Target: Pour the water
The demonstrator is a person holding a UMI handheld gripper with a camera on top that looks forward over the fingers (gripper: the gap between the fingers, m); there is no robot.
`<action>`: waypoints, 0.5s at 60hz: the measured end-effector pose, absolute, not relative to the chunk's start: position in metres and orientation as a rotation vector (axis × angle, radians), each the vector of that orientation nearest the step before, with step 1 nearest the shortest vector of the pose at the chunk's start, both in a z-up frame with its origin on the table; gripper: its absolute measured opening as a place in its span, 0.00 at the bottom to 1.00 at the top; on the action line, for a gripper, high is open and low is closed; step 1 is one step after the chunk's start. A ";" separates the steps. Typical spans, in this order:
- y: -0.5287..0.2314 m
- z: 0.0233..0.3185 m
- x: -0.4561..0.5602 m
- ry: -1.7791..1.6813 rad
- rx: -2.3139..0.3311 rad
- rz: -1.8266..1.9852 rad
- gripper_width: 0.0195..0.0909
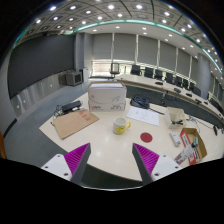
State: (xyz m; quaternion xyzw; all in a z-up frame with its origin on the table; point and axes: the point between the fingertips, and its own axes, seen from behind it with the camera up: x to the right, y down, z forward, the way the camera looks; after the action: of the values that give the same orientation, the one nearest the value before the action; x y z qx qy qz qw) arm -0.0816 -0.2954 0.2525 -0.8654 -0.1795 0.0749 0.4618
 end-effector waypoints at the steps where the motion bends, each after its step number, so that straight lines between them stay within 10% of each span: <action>1: -0.295 0.253 -0.081 -0.438 -2.126 0.187 0.94; 30: -0.255 0.190 0.111 -0.214 -2.099 0.096 0.93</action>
State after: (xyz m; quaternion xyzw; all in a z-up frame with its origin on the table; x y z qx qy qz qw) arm 0.1114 -0.2548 0.1901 -0.8650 -0.0882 0.0395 0.4924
